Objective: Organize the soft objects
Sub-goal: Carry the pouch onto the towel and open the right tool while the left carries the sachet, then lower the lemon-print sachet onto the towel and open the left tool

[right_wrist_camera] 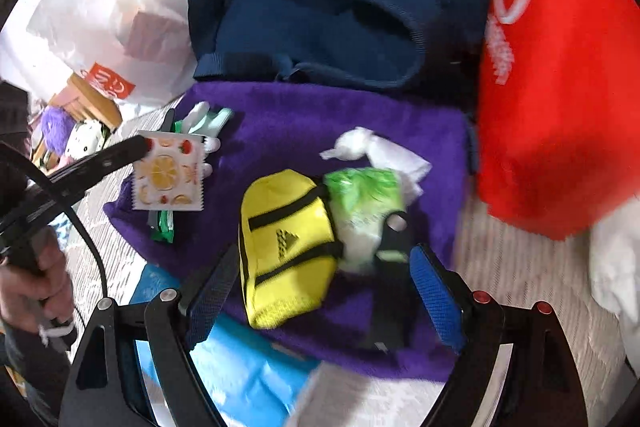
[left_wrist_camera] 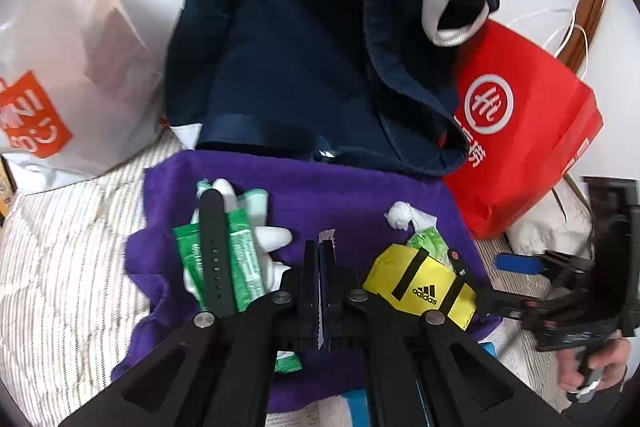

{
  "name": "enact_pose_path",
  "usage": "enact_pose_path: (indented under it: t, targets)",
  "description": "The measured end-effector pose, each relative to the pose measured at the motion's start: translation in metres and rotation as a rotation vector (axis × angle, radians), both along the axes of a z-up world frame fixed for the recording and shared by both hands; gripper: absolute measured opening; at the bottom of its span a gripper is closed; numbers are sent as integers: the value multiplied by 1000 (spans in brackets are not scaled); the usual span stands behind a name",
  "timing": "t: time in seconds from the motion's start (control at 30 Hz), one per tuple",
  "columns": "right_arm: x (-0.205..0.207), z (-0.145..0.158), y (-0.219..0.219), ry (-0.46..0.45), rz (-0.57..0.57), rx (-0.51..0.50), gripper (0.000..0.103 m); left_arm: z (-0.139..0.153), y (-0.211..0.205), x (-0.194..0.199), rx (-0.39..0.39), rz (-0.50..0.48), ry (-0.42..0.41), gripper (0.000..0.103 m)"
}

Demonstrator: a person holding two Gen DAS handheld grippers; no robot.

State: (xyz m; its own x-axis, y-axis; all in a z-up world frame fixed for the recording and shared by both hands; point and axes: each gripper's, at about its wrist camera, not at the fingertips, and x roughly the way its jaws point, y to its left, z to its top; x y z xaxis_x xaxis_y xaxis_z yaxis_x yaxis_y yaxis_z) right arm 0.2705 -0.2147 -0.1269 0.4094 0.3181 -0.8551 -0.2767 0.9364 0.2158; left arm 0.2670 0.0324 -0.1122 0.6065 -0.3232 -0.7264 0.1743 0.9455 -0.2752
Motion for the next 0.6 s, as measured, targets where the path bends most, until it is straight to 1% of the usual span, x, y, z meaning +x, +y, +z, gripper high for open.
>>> enact_pose_path:
  t: [0.1,0.2,0.37,0.53,0.57,0.6]
  targets:
    - [-17,8,-14,-21,-25,5,86,-7,-7,7,32,4,17,2]
    - [-38,11,-31,-35,-49,21,86,-14,-9,11,38,3,36,2]
    - [-60,10,-66,-21,-105,-3,86,-20,-10,13,48,14,63,2]
    - [-74,6,-88,-6,-153,19,86,-21,-12,14,81,30,92,3]
    - [-78,4,-91,-3,-160,22,86,-20,-13,13,92,29,95,7]
    - [-81,3,-92,-2,-163,25,86,-20,-13,13,98,30,99,17]
